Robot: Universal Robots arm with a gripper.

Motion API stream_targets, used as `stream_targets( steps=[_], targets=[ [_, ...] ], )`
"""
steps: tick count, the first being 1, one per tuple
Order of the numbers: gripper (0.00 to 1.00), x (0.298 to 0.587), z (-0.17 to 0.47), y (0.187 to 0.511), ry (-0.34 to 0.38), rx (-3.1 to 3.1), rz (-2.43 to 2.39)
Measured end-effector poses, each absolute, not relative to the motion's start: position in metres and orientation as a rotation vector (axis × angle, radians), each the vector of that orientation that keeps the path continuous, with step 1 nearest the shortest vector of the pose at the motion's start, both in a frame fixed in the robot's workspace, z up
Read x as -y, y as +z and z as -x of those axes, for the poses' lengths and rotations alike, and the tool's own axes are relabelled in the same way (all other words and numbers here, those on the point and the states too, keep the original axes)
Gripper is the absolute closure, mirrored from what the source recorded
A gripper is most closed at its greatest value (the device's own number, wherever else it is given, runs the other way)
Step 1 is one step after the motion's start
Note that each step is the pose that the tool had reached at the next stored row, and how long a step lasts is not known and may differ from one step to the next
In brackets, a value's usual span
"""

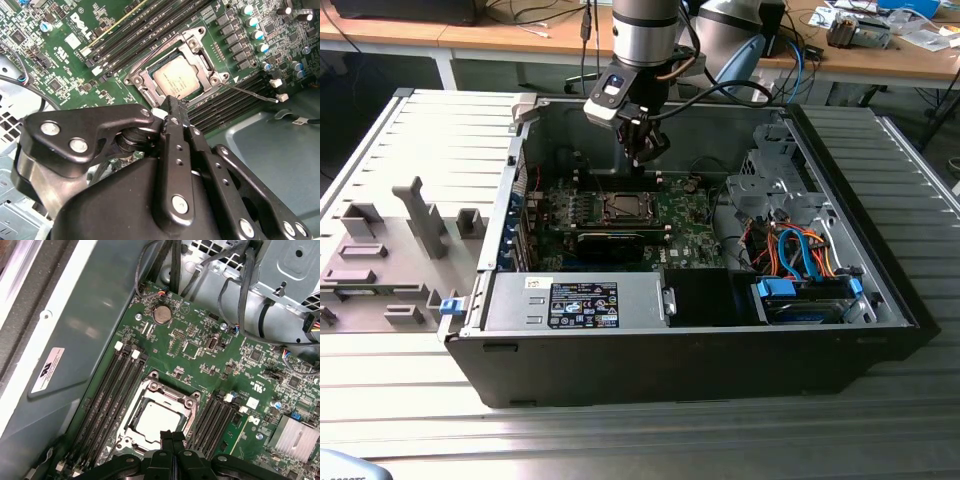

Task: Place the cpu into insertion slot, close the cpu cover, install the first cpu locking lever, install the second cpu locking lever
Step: 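Install the first cpu locking lever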

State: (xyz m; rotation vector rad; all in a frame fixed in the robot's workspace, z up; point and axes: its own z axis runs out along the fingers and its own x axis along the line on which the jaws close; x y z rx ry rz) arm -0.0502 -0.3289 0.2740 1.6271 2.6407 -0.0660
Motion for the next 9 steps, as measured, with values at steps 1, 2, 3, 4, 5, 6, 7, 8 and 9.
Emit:
stream_targets(
  steps=[1, 2, 3, 4, 5, 6, 7, 8, 9],
  targets=[
    [0.89, 0.329, 0.0502, 0.274, -0.066, -2.641, -1.626],
    [0.89, 0.329, 0.0502, 0.274, -0.066, -2.642, -1.625],
    [0.89, 0.329, 0.0502, 0.274, -0.066, -2.643, -1.624],
    [0.89, 0.329, 0.0502, 0.274, -0.066, -2.644, -1.622],
    [0.89, 0.329, 0.0502, 0.274, -0.066, -2.645, -1.62],
    [0.89, 0.329, 0.0502, 0.274, -0.066, -2.646, -1.619],
    [0.89, 0.329, 0.0502, 0.274, -0.066, -2.647, -1.617],
    [0.89, 0.329, 0.0502, 0.274, -0.066, -2.649, -1.614],
    [0.89, 0.329, 0.0502, 0.274, -0.066, -2.65, -1.611]
  ],
)
